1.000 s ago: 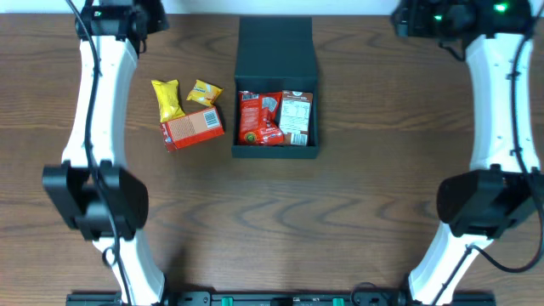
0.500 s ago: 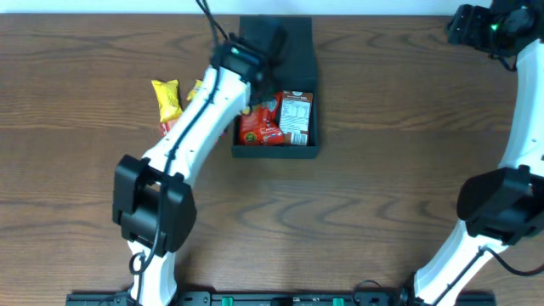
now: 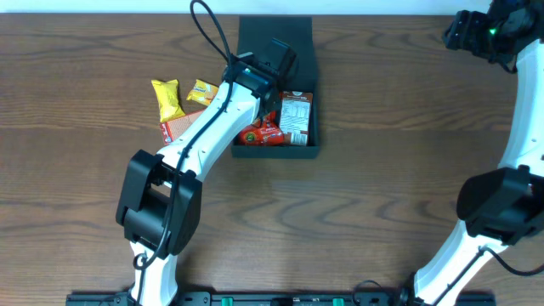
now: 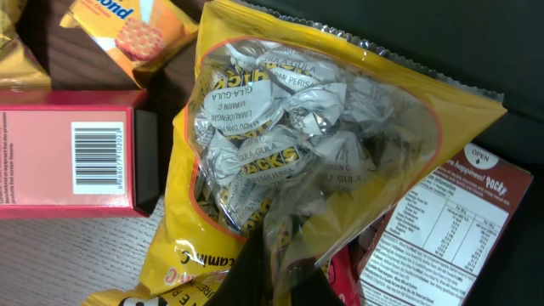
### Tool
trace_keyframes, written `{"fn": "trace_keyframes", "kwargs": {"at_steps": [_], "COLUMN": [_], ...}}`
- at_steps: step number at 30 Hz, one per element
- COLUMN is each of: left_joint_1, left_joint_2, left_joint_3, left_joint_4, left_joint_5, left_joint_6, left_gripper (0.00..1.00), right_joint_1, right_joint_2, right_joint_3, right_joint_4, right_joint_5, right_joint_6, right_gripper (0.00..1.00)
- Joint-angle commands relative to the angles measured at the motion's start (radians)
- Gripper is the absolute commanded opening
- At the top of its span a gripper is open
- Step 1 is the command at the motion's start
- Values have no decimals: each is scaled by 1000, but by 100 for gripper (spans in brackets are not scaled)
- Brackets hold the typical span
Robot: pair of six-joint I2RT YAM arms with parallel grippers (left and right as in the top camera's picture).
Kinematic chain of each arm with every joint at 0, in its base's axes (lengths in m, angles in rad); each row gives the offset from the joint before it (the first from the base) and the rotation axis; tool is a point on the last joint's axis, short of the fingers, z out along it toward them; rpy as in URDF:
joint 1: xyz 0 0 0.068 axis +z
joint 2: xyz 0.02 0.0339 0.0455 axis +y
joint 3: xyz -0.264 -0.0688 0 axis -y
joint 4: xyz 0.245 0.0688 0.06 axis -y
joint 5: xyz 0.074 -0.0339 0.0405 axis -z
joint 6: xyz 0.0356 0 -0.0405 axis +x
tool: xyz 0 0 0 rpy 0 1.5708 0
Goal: Pack container
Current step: 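Carry the yellow HACKS bag into the black box and release, then press the snacks down inside the black box with the right gripper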
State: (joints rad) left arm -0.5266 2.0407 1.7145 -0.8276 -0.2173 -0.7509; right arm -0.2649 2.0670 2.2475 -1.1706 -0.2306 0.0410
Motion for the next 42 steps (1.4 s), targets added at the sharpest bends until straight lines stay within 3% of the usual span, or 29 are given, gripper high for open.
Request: {"fn": "trace_keyframes", "kwargs": {"at_steps": [1, 15, 16, 17, 18, 21, 26, 27, 29, 31, 32, 35, 42], "left_joint_1": [-28, -55, -55, -55, -55, -55, -55, -54, -50, -40, -28, 52, 389], "left_joint_2": [-1, 0, 0, 0, 0, -8, -49, -66, -97, -134, -158, -241, -278], "left_joint_3": [-13, -97, -105, -110, -110, -98, 19, 55, 105, 141, 155, 164, 164], "left_joint_4": [-2, 37, 47, 50, 53, 80, 84, 84, 84, 84, 84, 89, 52], "left_joint_5": [8, -100, -100, -100, -100, -100, -108, -110, -135, -191, -231, -319, -115], "left_joint_6": [34, 33, 33, 33, 41, 95, 193, 214, 233, 236, 236, 235, 212], "left_gripper": [6, 7, 24, 49, 63, 75, 78, 79, 82, 84, 86, 88, 92], "right_joint_1": [-3, -2, -2, -2, -2, -2, -2, -2, -2, -2, 2, 48, 336], "right_joint_2": [-14, -14, -14, -14, -14, -14, -14, -14, -14, -14, -14, -13, 5], "right_joint_3": [17, 17, 17, 17, 17, 17, 17, 17, 17, 17, 17, 13, -124], "right_joint_4": [-3, -16, -16, -16, -16, -16, -16, -18, -21, -23, -25, -52, 5], "right_joint_5": [-3, -13, -13, -13, -13, -13, -13, -15, -53, -125, -183, -365, -491], "right_joint_6": [-4, -3, -3, -3, -3, -3, -4, -4, -5, -5, -15, -133, -258], "right_gripper": [77, 76, 77, 77, 77, 77, 76, 70, 47, 10, 1, 2, 1]}}
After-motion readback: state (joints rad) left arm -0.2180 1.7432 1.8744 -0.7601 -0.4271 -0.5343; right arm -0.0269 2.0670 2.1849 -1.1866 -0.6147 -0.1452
